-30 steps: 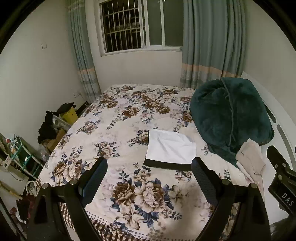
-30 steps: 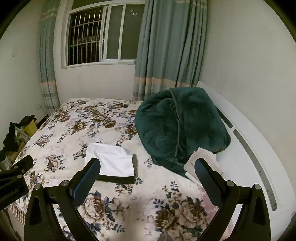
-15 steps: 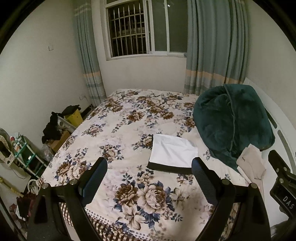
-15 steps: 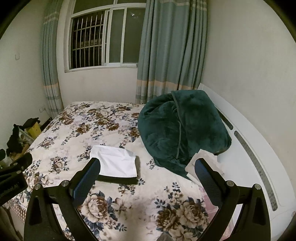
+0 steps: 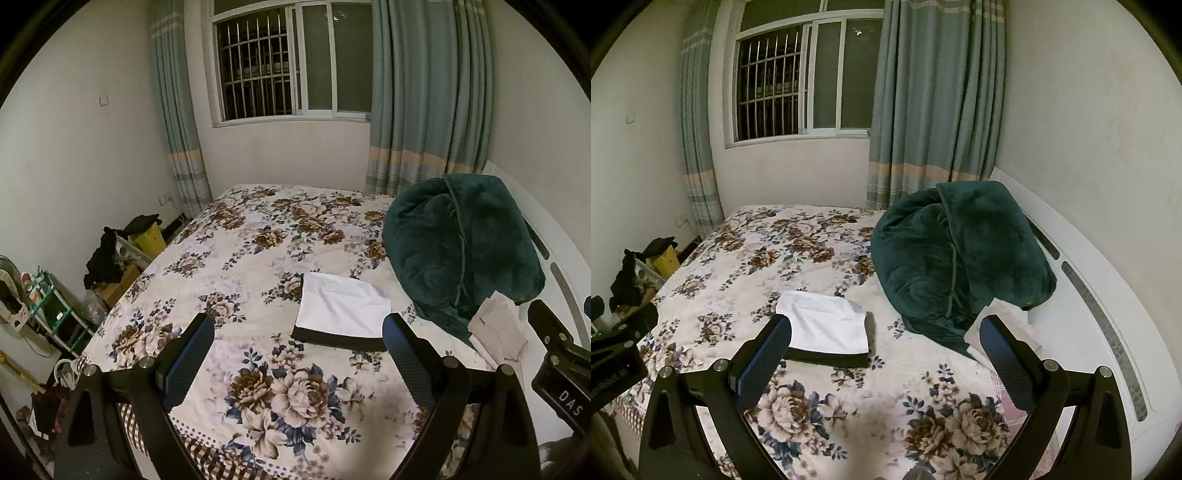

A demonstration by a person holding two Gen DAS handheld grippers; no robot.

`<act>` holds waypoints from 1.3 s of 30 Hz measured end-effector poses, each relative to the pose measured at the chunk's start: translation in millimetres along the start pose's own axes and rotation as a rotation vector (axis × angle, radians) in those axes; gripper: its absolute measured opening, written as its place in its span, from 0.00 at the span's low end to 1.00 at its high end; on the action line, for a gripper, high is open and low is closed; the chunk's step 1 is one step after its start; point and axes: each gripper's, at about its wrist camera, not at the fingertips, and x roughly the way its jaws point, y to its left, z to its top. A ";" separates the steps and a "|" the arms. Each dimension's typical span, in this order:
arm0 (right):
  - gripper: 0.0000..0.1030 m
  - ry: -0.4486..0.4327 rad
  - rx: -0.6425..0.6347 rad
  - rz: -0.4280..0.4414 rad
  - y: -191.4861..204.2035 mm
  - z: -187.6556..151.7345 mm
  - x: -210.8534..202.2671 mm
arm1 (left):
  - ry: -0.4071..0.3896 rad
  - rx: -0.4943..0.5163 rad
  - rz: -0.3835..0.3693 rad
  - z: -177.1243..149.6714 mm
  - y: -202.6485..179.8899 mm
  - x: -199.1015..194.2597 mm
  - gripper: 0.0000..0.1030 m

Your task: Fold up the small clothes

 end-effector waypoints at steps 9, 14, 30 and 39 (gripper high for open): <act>1.00 0.005 -0.001 0.022 5.1 -0.6 -8.1 | 0.000 -0.003 0.005 -3.0 0.1 -4.8 0.90; 1.00 0.008 -0.006 0.032 10.1 -3.5 -13.2 | -0.002 -0.002 0.002 -2.9 0.2 -4.2 0.90; 1.00 0.011 -0.006 0.047 23.2 -3.3 -14.2 | -0.024 0.002 0.007 -0.3 7.2 -18.5 0.90; 1.00 0.009 -0.003 0.049 25.7 -4.2 -14.8 | -0.026 0.008 0.012 3.2 8.4 -16.4 0.90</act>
